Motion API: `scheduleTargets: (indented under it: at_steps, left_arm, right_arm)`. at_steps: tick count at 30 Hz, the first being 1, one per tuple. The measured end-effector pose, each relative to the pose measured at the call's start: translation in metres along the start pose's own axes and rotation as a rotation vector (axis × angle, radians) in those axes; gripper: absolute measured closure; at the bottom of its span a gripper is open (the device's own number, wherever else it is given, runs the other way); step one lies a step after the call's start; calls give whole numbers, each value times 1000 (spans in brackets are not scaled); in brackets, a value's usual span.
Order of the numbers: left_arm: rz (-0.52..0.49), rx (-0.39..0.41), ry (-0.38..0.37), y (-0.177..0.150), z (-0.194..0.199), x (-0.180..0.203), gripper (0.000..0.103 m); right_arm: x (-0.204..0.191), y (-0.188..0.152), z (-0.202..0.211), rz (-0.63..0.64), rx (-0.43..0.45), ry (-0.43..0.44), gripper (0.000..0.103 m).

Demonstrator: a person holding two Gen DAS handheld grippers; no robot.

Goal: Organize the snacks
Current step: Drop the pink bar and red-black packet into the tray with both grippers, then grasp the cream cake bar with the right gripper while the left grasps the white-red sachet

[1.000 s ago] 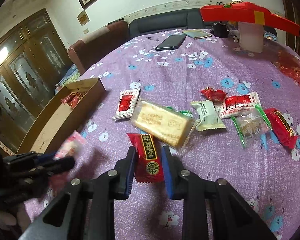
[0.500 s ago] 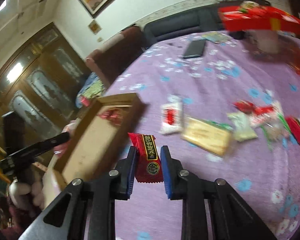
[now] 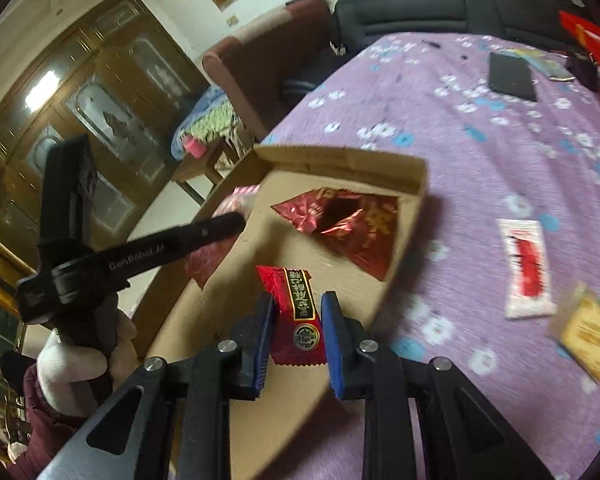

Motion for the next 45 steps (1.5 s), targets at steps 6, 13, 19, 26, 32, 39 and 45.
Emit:
scheduleTargets:
  at_steps: [6, 13, 19, 26, 32, 39, 45]
  left_arm:
    - [37, -9, -6, 7, -10, -14, 80]
    - [98, -35, -31, 8, -13, -25, 80]
    - [117, 56, -105, -4, 34, -12, 80]
    - [112, 129, -302, -41, 85, 32, 72]
    - [76, 77, -388, -69, 79, 80, 56]
    - [31, 30, -363, -77, 74, 106, 56]
    - [21, 28, -335, -78, 72, 108, 56]
  right_arm:
    - [0, 7, -25, 6, -20, -32, 73]
    - [-4, 4, -7, 27, 19, -27, 69]
    - [25, -2, 52, -2, 113, -32, 67]
    - [118, -8, 115, -174, 212, -145, 58]
    - [149, -11, 118, -213, 220, -196, 58]
    - [175, -3, 92, -225, 161, -226, 56]
    - [163, -28, 91, -173, 88, -117, 46]
Point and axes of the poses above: each gripper's, at about its wrist camera, not at the fingertips, and z roughly against the way its jaws point, x to its right, y to its top, the point moved 1 cm from there along -z, roughly the way its jaws point, and after that the axes turned 7 degrees about -z, right-handed, at the moved point
